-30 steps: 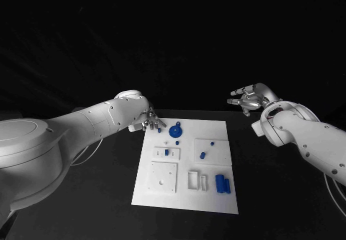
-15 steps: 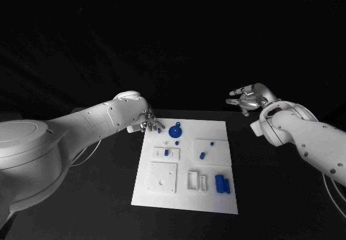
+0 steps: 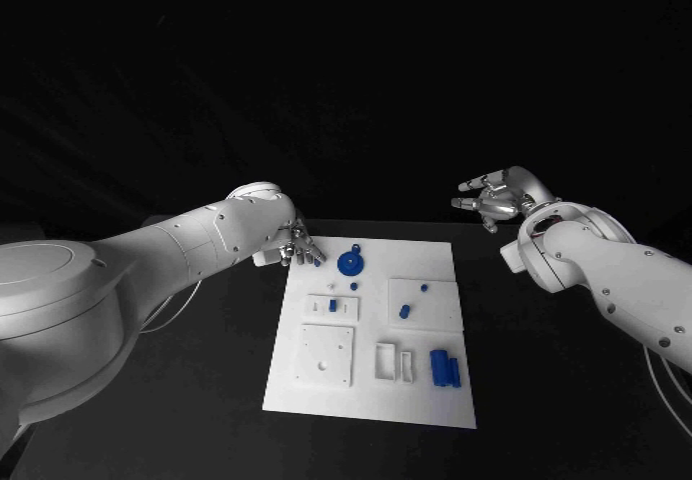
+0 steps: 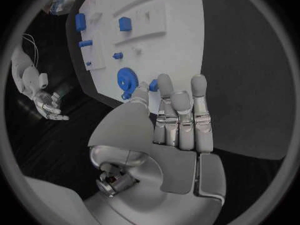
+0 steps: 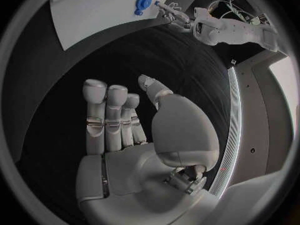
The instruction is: Assemble the parts on the task board
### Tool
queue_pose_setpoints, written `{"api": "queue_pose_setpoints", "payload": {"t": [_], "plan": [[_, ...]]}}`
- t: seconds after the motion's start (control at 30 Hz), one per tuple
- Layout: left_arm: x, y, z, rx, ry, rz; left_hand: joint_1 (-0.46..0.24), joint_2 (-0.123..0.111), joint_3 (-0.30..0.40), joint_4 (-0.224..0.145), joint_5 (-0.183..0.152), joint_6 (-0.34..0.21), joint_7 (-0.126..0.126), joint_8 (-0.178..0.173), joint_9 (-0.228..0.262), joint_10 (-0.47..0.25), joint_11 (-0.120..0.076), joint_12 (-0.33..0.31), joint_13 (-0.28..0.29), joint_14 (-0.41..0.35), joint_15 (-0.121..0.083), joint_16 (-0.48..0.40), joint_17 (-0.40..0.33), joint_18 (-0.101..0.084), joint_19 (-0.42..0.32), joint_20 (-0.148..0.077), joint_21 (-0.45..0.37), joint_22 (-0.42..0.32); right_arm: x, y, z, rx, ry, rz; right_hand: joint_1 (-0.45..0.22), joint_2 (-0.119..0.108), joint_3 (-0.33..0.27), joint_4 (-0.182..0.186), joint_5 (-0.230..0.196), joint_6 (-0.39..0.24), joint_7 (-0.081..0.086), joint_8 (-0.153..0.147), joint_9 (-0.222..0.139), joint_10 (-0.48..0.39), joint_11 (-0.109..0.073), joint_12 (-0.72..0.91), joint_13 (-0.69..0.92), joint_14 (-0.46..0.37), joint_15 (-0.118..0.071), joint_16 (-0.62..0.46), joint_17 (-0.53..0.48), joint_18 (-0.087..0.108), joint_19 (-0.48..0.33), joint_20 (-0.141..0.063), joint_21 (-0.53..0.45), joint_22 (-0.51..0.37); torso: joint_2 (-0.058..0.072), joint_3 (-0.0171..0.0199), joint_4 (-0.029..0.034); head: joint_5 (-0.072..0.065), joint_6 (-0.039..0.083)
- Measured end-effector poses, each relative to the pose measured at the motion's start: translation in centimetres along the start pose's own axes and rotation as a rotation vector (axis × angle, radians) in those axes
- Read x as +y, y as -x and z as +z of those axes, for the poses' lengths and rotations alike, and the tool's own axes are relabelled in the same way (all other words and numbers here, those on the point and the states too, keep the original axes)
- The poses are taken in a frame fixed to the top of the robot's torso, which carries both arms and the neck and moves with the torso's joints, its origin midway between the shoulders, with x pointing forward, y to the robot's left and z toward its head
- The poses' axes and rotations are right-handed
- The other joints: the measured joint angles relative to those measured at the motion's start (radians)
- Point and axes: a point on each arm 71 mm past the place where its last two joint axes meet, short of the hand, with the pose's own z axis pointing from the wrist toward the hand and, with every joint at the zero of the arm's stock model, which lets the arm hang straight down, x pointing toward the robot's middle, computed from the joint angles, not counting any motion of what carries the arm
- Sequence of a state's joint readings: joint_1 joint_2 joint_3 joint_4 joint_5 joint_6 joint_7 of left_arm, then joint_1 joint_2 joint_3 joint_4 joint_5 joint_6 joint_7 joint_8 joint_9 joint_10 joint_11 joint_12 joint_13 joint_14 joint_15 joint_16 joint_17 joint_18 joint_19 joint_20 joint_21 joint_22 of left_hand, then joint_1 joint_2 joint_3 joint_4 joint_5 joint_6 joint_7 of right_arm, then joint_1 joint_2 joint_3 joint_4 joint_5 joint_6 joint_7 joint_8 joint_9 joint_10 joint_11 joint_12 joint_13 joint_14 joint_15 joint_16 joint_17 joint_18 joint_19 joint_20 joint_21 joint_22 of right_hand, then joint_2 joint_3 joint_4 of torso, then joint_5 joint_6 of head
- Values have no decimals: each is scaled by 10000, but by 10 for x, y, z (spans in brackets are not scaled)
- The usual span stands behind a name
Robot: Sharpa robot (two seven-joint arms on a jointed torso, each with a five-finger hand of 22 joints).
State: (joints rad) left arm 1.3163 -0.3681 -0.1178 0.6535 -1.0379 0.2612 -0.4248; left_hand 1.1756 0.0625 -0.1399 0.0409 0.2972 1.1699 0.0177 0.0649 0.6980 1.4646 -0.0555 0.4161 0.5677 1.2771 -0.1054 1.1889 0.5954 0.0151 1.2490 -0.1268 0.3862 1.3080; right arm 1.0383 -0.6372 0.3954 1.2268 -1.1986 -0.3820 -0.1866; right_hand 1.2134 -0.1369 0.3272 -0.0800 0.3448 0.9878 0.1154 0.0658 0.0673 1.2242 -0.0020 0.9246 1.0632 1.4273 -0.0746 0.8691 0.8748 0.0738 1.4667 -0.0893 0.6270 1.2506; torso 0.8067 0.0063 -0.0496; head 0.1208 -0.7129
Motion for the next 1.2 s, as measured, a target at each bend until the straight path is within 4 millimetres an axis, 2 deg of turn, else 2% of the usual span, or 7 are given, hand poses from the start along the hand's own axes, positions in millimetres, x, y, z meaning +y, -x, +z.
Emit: {"api": "queue_pose_setpoints", "payload": {"t": [0.13,0.33,0.53,0.63,0.73,0.83,1.2], "plan": [[0,0,0,51,-23,-47,168,168,16,-99,46,-36,-36,0,-27,0,0,0,-1,-36,-36,0,-8,0,0,0,0,1,0,0,0,3,0,4,0,0,0,0,0,-1,0,0,0,0,1,0,0,0,0,0,0,0,0,0,0,0,2,2,-4,8,2],[0,-1,0,107,-67,-153,266,266,55,-138,46,-36,-36,0,-44,0,0,0,-1,-36,-35,0,-22,0,0,0,0,0,0,0,0,5,-4,6,0,0,0,0,0,4,6,0,0,2,2,0,1,0,0,0,0,0,0,0,0,0,7,2,-7,14,2],[-1,-1,0,144,-133,-265,529,529,205,-288,218,-66,-64,-3,-83,0,0,0,-2,-36,-36,0,-22,1,0,0,0,-1,0,-1,0,8,-8,8,0,0,0,0,0,7,9,0,0,4,4,0,1,0,0,0,0,0,0,0,0,1,11,0,-5,22,-3],[-2,-1,0,159,-178,-321,681,681,293,-430,631,-109,-37,-39,-82,-1,0,0,-2,-36,-35,0,-32,1,0,0,0,-1,0,-1,0,9,-10,9,0,0,0,0,0,7,9,0,0,6,6,0,1,0,0,0,0,0,0,0,0,1,11,-2,-5,23,-6],[-2,-2,0,184,-222,-394,804,802,453,-710,1105,-173,-42,-5,205,0,1,0,-2,-36,-35,40,-32,0,0,0,0,-1,0,-1,0,9,-13,8,0,0,0,0,0,8,10,0,0,18,18,0,1,0,0,0,0,0,0,0,0,1,10,-2,-5,27,-13],[-1,-2,-1,216,-269,-475,942,810,735,-1013,1596,-172,-43,96,203,0,0,0,-24,-35,-35,40,-32,1,-3,-3,71,-2,0,-1,0,9,-18,7,0,0,1,0,0,8,10,0,0,19,19,0,1,0,0,0,0,0,0,0,0,1,9,-2,-5,28,-24],[7,-6,-7,210,-537,-780,667,809,903,-1057,2561,-179,-36,97,207,3,3,236,-148,60,-127,79,81,0,-37,-37,279,-3,-3,2,0,-29,-79,-32,0,0,1,0,0,8,10,0,0,22,21,0,1,0,0,0,0,0,0,0,0,1,-24,-3,38,17,-62]]}}
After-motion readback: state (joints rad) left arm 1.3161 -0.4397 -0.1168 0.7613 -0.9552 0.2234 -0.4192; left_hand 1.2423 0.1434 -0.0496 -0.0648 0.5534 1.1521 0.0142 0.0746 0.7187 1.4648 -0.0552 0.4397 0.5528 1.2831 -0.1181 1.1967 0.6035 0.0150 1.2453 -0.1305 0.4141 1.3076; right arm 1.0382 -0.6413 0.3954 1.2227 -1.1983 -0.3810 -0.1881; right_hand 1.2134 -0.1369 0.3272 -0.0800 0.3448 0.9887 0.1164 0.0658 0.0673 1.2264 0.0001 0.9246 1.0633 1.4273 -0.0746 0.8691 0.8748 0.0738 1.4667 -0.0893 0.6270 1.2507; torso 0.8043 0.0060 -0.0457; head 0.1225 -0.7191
